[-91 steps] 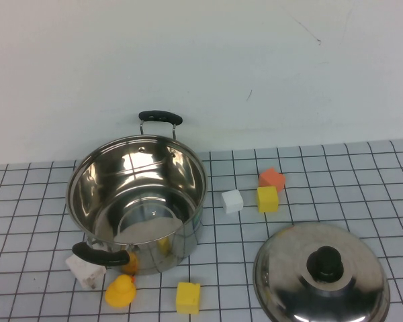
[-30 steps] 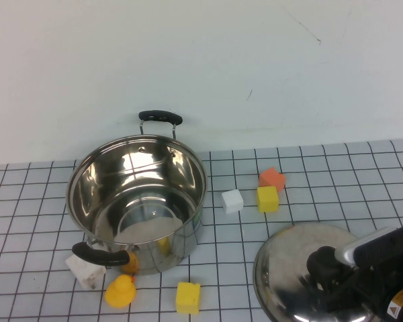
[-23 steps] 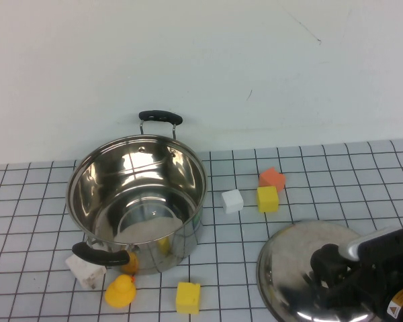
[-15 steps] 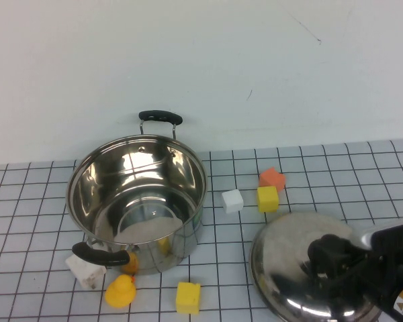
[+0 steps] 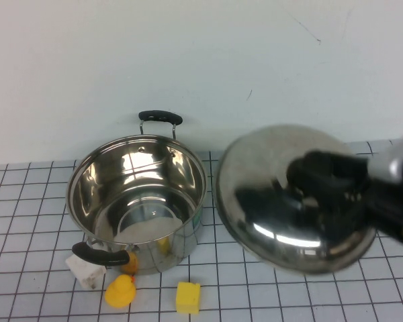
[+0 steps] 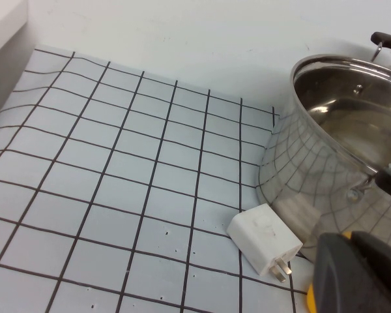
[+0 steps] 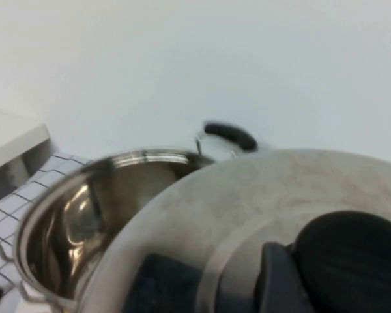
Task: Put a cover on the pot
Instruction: Place the pot lid on the pot
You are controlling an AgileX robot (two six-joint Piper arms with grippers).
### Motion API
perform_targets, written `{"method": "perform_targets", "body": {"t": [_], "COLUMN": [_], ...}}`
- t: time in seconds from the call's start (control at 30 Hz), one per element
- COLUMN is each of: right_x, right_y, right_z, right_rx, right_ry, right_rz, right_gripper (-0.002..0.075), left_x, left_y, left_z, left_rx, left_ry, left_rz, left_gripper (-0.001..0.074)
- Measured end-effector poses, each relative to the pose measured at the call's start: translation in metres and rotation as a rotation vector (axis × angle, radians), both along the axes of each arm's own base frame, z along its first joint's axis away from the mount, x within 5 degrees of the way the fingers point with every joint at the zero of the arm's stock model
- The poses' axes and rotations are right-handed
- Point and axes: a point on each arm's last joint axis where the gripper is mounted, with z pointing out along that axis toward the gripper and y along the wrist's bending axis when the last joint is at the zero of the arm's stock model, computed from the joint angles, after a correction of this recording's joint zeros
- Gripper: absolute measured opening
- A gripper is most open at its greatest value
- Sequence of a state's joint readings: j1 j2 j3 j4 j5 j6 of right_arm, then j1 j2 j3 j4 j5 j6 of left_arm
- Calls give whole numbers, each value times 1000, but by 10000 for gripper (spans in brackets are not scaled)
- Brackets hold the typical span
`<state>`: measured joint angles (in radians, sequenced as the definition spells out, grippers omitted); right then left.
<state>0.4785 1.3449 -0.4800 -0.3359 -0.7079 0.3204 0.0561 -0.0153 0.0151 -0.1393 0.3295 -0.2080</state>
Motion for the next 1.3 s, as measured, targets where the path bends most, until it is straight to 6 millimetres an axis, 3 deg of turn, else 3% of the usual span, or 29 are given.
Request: {"method": "perform_targets", "body": {"t": [0.17, 0.33, 0.5, 0.73, 1.0, 1.3], "right_x": [23, 50, 92, 139, 143, 140], "right_y": [25, 80, 132, 176, 215, 222], "right_z": [46, 65, 42, 6, -12, -24], "right_rx": [-64, -63, -128, -189, -192, -222], "right_ry": [-13, -28, 40, 108, 95, 103], "right_rz": [40, 126, 160, 180, 253, 276], "right_gripper": [356, 356, 356, 356, 356, 356], "left_x": [0, 0, 0, 0, 0, 0], "left_y": [0, 0, 0, 0, 0, 0], "left_z": [0, 0, 0, 0, 0, 0], "left_rx": [0, 0, 0, 0, 2, 2], "left_ry": [0, 0, 0, 0, 0, 0], "left_rz": [0, 0, 0, 0, -1, -1], "left_gripper": [-3, -3, -3, -3, -3, -3]}}
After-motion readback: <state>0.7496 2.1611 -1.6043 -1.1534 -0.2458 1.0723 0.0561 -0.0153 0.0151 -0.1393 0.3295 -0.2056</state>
